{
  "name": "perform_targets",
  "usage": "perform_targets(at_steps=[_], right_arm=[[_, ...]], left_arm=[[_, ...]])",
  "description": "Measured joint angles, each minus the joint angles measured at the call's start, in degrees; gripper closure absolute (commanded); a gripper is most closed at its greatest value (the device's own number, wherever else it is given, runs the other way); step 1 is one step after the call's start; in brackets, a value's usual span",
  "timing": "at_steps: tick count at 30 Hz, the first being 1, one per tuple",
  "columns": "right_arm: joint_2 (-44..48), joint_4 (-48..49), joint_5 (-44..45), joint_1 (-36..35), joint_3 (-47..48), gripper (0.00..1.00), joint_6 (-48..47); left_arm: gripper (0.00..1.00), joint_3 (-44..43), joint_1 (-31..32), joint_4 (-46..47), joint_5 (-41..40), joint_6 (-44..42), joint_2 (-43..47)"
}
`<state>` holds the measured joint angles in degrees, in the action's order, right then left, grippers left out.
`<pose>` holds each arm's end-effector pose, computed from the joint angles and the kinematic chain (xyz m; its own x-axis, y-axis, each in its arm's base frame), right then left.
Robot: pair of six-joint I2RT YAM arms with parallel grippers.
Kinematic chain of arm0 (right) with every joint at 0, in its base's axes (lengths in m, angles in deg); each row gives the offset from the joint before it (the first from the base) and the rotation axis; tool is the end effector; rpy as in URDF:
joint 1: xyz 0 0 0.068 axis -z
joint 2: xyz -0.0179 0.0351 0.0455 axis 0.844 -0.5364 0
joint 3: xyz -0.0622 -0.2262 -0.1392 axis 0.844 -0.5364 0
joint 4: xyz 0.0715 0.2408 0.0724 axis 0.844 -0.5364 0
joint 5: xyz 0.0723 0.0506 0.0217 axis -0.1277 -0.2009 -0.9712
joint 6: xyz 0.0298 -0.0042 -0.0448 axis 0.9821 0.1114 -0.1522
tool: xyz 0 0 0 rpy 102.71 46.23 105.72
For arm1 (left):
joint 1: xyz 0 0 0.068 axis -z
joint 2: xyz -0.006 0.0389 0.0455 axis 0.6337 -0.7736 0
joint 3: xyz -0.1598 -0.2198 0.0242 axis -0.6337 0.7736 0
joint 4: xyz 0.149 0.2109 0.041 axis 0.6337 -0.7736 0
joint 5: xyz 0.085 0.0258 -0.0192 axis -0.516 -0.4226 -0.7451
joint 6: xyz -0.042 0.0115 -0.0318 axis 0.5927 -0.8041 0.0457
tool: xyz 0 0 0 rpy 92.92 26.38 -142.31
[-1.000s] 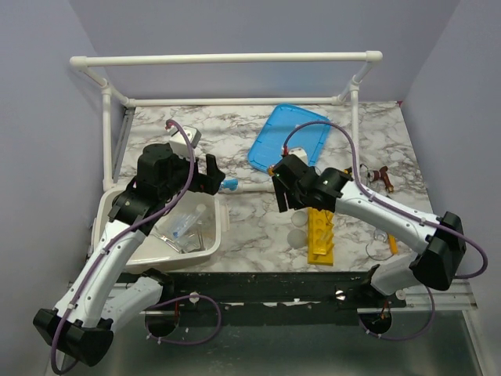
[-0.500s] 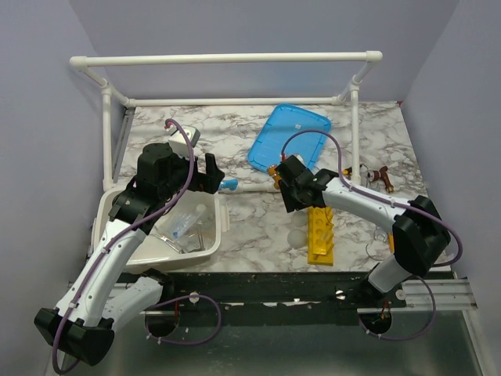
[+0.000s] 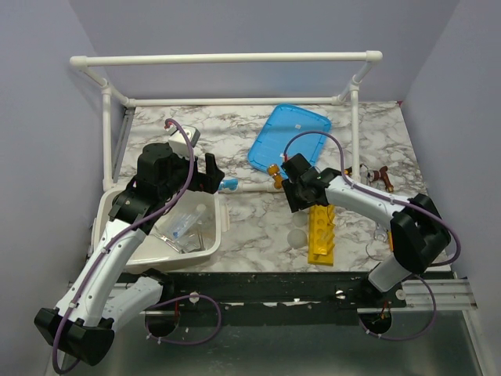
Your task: Organize the chemistry lab equipment
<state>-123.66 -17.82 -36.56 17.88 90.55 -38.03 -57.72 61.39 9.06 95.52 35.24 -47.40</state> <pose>0.2491 0.1957 0.2078 -0.8166 -0.3358 -0.4694 -0.3338 0.9383 -0.0906 0.1815 -0.0799 0.3666 -0.4629 -0.0592 -0.8844 0.4151 0.8671 -0.2753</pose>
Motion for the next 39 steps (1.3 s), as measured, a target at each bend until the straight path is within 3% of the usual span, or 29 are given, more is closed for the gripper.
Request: perform_targets(at_steps=[25,32,39], right_arm=[[-0.7,3.7,-2.9,1.9,-1.7,0.53,-0.8],[0.4,3.7,-3.0,2.1,-2.1,0.45,-0.3],[1.1,3.0,-2.6,3.8,-3.8,0.44,1.7]], left_arm=[[0.01,0.0,0.0,0.0,-0.7,0.0,0.5],[0.01,0.2,0.0,0.1,-1.4,0.0,1.0],[0.01,0.3,0.0,0.1,-1.4,0.0,1.1]])
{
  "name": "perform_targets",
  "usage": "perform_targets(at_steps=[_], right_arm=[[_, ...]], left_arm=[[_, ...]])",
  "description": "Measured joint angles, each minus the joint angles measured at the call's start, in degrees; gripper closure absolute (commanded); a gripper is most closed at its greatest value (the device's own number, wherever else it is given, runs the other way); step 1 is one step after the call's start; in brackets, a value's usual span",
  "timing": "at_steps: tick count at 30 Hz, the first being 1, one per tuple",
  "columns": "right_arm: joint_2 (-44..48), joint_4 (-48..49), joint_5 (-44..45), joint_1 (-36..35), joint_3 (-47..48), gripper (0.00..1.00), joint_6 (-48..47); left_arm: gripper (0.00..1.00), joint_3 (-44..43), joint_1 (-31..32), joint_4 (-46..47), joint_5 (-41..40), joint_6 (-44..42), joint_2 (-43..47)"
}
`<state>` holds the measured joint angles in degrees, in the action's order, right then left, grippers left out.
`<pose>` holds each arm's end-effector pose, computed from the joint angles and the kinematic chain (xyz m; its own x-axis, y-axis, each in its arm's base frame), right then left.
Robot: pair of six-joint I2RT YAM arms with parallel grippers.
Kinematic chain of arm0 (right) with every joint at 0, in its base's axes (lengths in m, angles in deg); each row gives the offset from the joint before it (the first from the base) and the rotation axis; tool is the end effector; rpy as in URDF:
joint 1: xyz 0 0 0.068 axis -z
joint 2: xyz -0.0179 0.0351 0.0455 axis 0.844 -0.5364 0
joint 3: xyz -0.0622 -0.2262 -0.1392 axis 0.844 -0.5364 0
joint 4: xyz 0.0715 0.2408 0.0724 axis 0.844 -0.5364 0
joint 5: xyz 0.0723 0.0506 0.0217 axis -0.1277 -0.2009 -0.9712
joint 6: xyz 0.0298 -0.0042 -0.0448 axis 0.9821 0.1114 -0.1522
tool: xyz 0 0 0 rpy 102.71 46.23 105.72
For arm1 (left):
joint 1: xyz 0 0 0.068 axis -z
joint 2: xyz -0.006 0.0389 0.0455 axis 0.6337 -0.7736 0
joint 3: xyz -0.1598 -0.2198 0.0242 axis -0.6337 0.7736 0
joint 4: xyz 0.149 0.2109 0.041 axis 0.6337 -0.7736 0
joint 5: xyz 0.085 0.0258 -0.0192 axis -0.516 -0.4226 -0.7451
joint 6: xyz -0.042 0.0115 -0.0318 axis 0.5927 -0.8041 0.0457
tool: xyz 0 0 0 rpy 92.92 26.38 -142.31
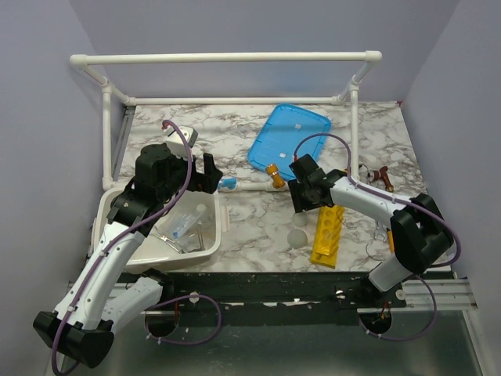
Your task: Organize the chemistry lab equipment
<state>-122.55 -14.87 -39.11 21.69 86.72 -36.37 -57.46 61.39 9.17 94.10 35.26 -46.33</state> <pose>0.2540 0.1752 0.1964 -0.8493 -0.2528 -0.4634 -0.2659 0.9632 -0.0381 0.1778 -0.0775 0.3685 -0.4452 -0.0677 -0.8928 0.3999 0.8771 -0.2659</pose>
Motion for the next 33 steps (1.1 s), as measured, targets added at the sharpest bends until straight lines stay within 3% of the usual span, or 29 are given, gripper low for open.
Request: perform_targets(at_steps=[18,25,27,33], right_arm=[[-2.4,0.6,-3.4,2.2,-2.0,0.56,1.9],[-3.6,2.9,-6.6,2.2,-3.1,0.78,2.6],[-3.5,3.8,-7.8,2.3,-3.1,0.82,3.0],[-2.2,4.8,-10.0,2.6,-3.0,0.99,4.0]], left_arm=[[0.01,4.2,-0.3,-0.5,0.4,3.5,2.1],[0.03,12.7,2.8,-0.6,4.6,10.6,3.8],[0.13,13.9,5.5,-0.6,5.2,12.2,3.4],[0.55,14.1,11.3,0.1,4.4,15.2,0.2]])
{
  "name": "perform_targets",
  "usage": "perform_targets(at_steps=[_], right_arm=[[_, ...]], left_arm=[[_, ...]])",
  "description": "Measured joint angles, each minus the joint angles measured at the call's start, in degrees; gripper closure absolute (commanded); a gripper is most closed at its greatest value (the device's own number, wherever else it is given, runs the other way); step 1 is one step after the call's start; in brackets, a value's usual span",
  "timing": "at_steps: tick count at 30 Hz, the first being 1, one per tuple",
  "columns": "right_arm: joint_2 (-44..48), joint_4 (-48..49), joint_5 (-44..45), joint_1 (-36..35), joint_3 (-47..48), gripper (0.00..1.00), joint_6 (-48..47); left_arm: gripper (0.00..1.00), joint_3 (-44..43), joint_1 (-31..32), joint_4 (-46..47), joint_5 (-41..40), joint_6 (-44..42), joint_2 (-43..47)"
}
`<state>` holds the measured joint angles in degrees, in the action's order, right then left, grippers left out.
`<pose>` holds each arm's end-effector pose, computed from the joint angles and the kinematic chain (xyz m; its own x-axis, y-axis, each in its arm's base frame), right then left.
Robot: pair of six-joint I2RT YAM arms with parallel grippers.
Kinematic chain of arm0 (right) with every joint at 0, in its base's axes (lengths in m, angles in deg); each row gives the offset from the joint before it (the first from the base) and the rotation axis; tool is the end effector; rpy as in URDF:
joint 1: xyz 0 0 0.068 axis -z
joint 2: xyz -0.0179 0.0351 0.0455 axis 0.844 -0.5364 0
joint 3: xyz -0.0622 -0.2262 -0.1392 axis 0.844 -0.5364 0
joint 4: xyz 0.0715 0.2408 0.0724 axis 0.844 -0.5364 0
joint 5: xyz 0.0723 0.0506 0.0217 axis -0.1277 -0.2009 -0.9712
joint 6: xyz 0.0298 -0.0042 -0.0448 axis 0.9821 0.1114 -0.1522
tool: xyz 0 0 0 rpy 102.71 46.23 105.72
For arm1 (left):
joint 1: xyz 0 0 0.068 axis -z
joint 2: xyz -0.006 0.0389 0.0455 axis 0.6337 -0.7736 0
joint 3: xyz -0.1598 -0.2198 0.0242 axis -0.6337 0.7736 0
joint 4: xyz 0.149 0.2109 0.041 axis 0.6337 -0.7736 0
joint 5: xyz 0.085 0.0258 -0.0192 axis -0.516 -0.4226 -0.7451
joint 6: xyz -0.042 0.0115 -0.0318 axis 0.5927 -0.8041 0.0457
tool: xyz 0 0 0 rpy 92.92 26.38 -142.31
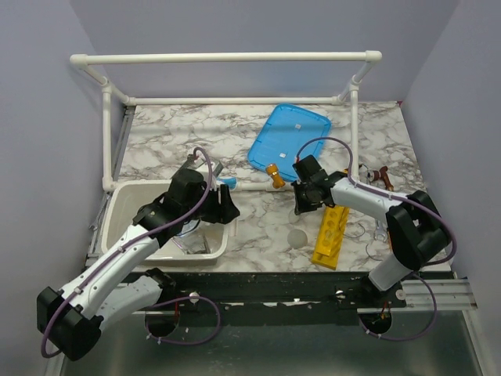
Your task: Organize the chemistry lab equipment
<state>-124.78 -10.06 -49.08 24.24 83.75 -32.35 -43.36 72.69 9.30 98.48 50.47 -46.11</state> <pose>0.2593 0.1696 0.1739 -0.9020 -0.1567 -0.4024 -0.2287 0.9638 0.1373 0.1582 -0.1134 0.2859 -0.7511 -0.0659 -0.6569 0.3687 0.7835 -0.5002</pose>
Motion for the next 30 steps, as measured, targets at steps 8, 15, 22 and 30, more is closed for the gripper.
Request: perform_targets(at_steps=[8,15,22,30], right_arm=[[3.9,-6.1,2.6,0.0,1.7,0.99,-0.3],[11.5,-12.1,6.3,0.0,6.5,0.99,-0.4],[18.9,-16.7,8.4,0.0,10.1,0.99,-0.2],[25.2,-17.2,6.5,0.0,12.3,0.99,1.1]], left_arm=[[0.69,-0.1,7.1,2.6,-1.0,5.1,-2.9],[0.89,-1.1,11.6,6.9,-4.0,10.7,-7.0],[0.91,-1.3,14.5,15.9,-6.5,19.0,-12.6],[0.82,-2.3,16.0,26.9,-8.5,27.3,-20.1]])
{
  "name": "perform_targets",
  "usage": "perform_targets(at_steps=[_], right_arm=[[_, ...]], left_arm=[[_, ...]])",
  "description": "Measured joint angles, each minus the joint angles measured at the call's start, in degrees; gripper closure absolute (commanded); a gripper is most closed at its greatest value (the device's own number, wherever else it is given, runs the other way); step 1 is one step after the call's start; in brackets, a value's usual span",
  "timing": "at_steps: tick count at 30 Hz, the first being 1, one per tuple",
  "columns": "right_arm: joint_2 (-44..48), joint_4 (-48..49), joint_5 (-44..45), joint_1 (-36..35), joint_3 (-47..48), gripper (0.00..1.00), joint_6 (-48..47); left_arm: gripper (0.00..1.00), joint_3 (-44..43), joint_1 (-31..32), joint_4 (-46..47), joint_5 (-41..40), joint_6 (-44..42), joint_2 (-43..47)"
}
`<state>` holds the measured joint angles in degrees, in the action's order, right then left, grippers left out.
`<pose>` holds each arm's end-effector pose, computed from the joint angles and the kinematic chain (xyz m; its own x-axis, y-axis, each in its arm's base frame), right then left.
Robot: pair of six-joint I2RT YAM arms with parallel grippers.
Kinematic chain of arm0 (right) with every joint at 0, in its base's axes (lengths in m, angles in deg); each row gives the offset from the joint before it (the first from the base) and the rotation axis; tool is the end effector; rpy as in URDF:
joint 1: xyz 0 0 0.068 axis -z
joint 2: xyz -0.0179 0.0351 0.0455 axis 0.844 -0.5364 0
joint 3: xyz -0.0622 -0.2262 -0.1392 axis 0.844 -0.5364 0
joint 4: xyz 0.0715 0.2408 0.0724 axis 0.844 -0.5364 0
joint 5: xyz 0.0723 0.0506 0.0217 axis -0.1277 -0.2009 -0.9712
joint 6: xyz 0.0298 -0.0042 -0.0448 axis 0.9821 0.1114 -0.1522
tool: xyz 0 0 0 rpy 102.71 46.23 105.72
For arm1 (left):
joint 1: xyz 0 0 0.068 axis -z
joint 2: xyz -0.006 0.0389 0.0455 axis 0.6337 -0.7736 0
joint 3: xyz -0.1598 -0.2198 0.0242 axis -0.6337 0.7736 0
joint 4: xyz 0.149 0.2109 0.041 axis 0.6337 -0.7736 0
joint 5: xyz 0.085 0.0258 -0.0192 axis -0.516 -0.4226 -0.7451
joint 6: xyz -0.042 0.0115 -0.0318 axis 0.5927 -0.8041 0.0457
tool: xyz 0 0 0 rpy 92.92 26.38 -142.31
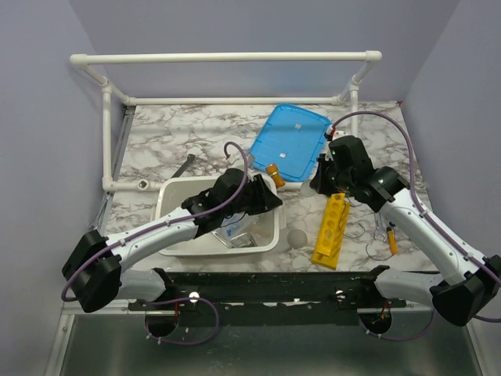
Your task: Organize the chemistry lab equipment
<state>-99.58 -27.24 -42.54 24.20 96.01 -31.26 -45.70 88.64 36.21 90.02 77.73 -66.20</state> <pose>0.2060 0.1299 0.3383 -0.7195 -0.0201 -0.6942 -0.2054 0.9610 0.1850 0.1818 -0.2154 0.2668 -0.8207 -0.3125 -0.4782 0.2090 0.6149 -0.7604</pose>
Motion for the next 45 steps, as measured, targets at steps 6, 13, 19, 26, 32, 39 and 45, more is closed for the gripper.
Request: perform_targets(at_steps=[6,13,19,26,32,39,45], right_arm=[[3.0,3.9,-5.8,0.0,0.0,0.99,1.7],[5.5,11.4,-11.3,-0.1,-0.7,0.99,3.5],[3.1,16.5,-11.4,-7.0,-1.5,0.99,4.8],[-10.4,18.8,-6.0,-22.6,3.0,0.99,3.9],[-27.3,15.8,0.5,-26.9,12.1,0.99,0.9],[-36.2,14.4,1.4,-28.1,14.2,0.89,-0.3],[-38.4,13.9,2.6,-28.1,16.0,0.65,-1.5]], left_arm=[[0.22,-1.1,0.4,2.6,0.4,0.3,-1.9],[0.01,0.2,0.3,-0.7,-0.8,-5.0,9.7],[0.01,-0.3,-6.4,-9.7,-2.0,-15.0,25.0],[0.01,-8.2,-30.8,-21.3,0.2,-28.3,26.1],[0.01,-8.9,-38.0,-21.4,0.4,-33.6,27.6],[0.01,-5.2,-42.7,-21.9,1.4,-34.9,28.5],[0.01,-5.1,-43.3,-21.9,2.9,-35.0,28.4]])
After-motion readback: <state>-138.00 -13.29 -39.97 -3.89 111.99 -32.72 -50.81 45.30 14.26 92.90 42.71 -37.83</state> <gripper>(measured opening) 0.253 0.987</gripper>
